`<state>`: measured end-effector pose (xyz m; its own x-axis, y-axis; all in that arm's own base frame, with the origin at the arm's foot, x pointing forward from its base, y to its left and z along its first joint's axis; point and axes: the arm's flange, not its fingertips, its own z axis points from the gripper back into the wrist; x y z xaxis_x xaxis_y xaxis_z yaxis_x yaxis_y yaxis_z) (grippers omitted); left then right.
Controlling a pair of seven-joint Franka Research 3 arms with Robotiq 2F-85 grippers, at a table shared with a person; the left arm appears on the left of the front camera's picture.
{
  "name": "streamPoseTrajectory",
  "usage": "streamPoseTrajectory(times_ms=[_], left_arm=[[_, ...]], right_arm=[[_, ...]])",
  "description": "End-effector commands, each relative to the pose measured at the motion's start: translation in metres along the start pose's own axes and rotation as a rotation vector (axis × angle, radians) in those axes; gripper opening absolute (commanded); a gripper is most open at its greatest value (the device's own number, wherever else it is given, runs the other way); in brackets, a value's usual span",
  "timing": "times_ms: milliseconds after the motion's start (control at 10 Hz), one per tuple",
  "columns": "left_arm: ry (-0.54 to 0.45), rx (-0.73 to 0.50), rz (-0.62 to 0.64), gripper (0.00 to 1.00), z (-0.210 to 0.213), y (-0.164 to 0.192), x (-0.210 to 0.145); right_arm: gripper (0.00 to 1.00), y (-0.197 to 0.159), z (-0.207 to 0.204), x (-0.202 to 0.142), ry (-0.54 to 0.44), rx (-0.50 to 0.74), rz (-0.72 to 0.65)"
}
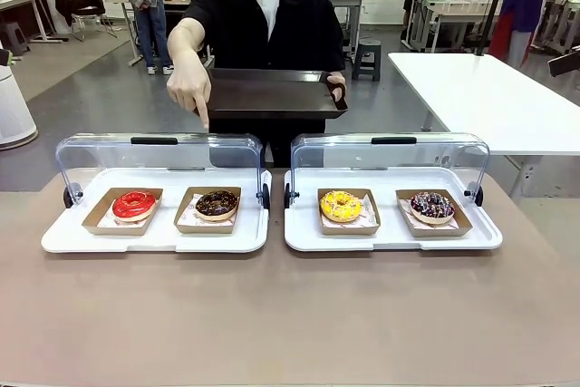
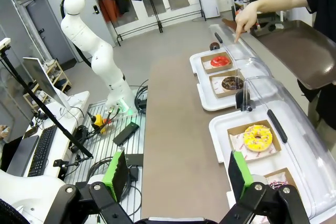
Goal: Provide the desired donut to the person.
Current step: Pick up and lift the Paper togo box containing the Donut pointed at by the person.
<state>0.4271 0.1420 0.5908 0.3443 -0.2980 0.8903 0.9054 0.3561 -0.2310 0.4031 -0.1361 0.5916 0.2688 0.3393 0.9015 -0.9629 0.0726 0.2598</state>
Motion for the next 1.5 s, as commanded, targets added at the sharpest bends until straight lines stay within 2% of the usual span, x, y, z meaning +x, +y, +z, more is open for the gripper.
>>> streamPoseTrajectory(times_ms=[0, 400, 600, 700, 800, 1000, 1200, 1400], left_arm=[[-0.003, -0.001, -0.003, 1.00, 0.000, 0.000, 0.000], [0.000, 0.000, 0.000, 1.00, 0.000, 0.000, 0.000], [0.102, -0.009, -0.072, 1.00, -0.021, -0.009, 0.029], [0.174, -0.040, -0.096, 1.00, -0.037, -0.016, 0.037], [0.290, -0.069, -0.144, 1.00, -0.060, -0.026, 0.044], [0.600, -0.103, -0.274, 1.00, -0.118, -0.045, 0.040], [0.757, -0.146, -0.316, 1.00, -0.167, -0.050, 0.033], [0.868, -0.158, -0.348, 1.00, -0.205, -0.052, 0.024]], right_arm=[[1.00, 0.001, 0.001, 0.001, -0.003, 0.007, 0.005], [1.00, 0.001, 0.001, 0.001, -0.003, 0.007, 0.005], [1.00, 0.001, 0.001, 0.001, -0.003, 0.007, 0.005], [1.00, 0.001, 0.001, 0.001, -0.003, 0.007, 0.005], [1.00, 0.001, 0.001, 0.001, -0.003, 0.007, 0.005], [1.00, 0.001, 0.001, 0.001, -0.003, 0.007, 0.005], [1.00, 0.001, 0.001, 0.001, -0.003, 0.007, 0.005], [1.00, 0.001, 0.001, 0.001, -0.003, 0.007, 0.005]])
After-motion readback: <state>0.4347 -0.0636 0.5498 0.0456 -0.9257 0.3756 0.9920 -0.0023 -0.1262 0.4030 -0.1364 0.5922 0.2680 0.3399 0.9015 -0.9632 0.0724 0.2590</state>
